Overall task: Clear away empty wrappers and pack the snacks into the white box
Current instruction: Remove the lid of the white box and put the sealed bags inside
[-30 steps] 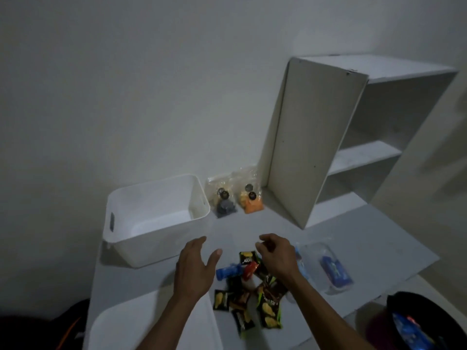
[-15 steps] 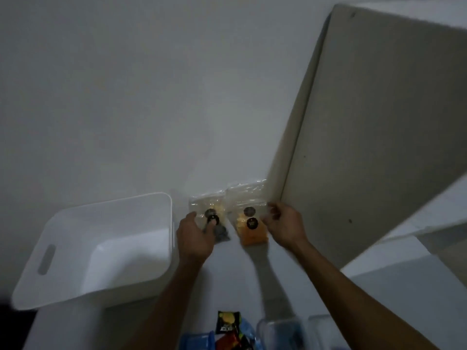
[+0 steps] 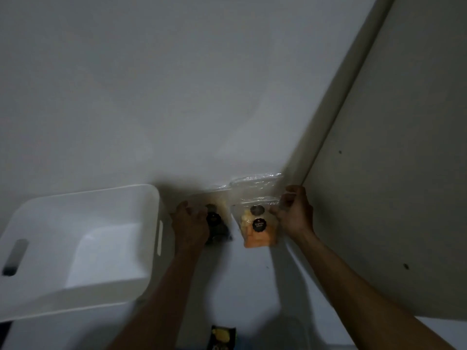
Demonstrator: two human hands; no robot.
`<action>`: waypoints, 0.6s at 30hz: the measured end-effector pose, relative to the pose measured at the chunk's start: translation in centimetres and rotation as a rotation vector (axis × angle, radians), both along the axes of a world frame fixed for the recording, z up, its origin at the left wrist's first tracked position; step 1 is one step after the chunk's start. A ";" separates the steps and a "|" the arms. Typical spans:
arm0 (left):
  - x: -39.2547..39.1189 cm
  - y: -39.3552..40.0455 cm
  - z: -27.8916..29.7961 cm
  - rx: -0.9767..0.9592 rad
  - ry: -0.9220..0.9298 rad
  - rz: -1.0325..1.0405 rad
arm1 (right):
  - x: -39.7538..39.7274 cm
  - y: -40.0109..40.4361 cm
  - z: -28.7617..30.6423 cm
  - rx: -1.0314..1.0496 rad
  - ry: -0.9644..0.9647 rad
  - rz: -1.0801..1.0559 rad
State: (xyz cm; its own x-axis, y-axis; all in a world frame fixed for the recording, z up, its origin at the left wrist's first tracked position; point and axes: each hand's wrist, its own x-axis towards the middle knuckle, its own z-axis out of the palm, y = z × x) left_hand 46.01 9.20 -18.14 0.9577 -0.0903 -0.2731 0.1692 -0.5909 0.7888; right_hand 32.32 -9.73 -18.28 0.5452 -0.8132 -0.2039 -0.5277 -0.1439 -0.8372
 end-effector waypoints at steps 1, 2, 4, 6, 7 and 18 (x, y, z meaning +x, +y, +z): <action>0.0 0.0 -0.1 -0.002 -0.007 0.008 | 0.1 0.0 0.0 -0.010 -0.005 -0.009; 0.0 -0.1 -0.1 -0.005 -0.026 0.017 | 0.2 -0.1 -0.2 -0.015 -0.018 -0.021; -0.1 -0.2 -0.2 -0.009 -0.048 0.040 | 0.2 -0.1 -0.3 -0.027 -0.017 -0.049; -0.4 -0.2 0.2 -0.032 -0.064 0.060 | 0.2 -0.2 -0.6 -0.009 -0.016 -0.022; -0.5 -0.2 0.3 -0.043 -0.075 0.062 | 0.1 -0.1 -0.5 -0.035 0.001 0.016; -0.3 1.9 3.2 -0.021 -0.298 -0.190 | -0.5 -0.7 1.2 -0.139 0.131 0.365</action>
State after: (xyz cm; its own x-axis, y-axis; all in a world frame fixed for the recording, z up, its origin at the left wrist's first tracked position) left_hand 45.67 11.09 -14.94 0.9608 -0.2767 0.0197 -0.1813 -0.5728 0.7994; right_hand 31.78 -10.39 -17.04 0.7794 -0.5961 -0.1926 -0.5222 -0.4483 -0.7255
